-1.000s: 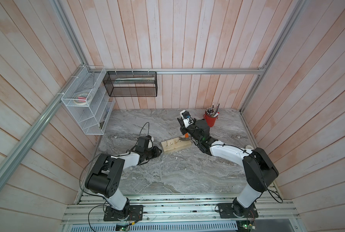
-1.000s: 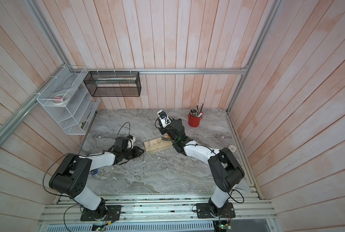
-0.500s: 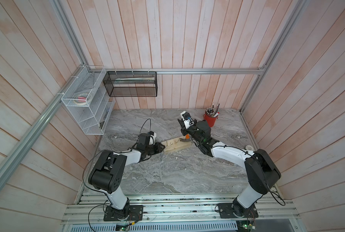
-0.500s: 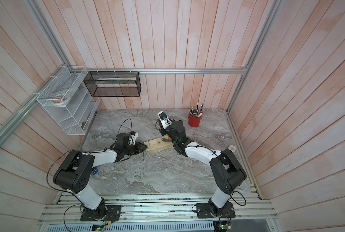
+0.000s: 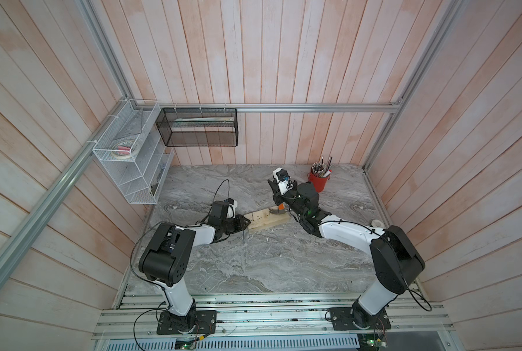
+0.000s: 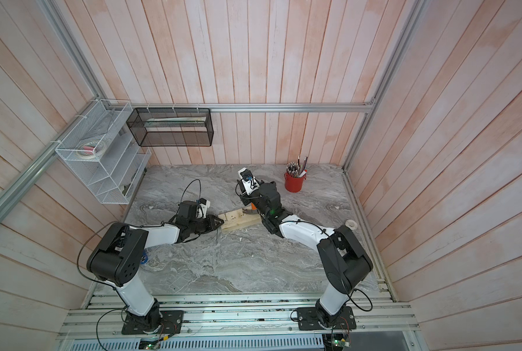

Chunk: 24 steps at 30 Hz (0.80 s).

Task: Use a claw hammer to pull out a nail
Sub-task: Remove the nail from the mounting plate.

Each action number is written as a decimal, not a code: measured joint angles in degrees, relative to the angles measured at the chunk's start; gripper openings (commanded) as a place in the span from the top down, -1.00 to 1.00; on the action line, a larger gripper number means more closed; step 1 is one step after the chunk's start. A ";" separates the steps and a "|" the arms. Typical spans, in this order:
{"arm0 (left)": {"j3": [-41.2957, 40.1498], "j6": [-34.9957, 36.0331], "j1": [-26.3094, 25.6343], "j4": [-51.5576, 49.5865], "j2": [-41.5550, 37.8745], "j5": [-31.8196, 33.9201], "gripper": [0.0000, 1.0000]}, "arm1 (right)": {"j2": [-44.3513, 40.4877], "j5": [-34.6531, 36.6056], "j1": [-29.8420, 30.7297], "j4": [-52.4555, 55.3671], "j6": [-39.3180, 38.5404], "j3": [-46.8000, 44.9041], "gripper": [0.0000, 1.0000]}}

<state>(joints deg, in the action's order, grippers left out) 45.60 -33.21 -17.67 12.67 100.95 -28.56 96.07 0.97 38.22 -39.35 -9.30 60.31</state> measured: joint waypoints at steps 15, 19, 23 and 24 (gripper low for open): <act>1.01 0.42 -0.13 0.02 0.15 -0.15 0.32 | 0.02 0.04 -2.56 -12.35 10.29 -6.67 1.00; 1.01 0.46 -0.26 0.26 0.20 -0.13 0.30 | 0.02 -0.09 -3.65 -15.72 12.72 -8.17 1.00; 1.01 0.57 -0.31 0.37 0.37 -0.11 0.30 | 0.02 -0.79 -4.70 -18.64 14.80 -9.53 1.00; 1.01 0.61 -0.35 0.44 0.46 -0.07 0.29 | 0.02 -0.96 -4.98 -19.56 15.39 -9.99 1.00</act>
<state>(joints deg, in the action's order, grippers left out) 46.61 -32.60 -18.02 13.10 101.41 -28.62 96.09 0.01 33.23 -58.92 6.09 50.33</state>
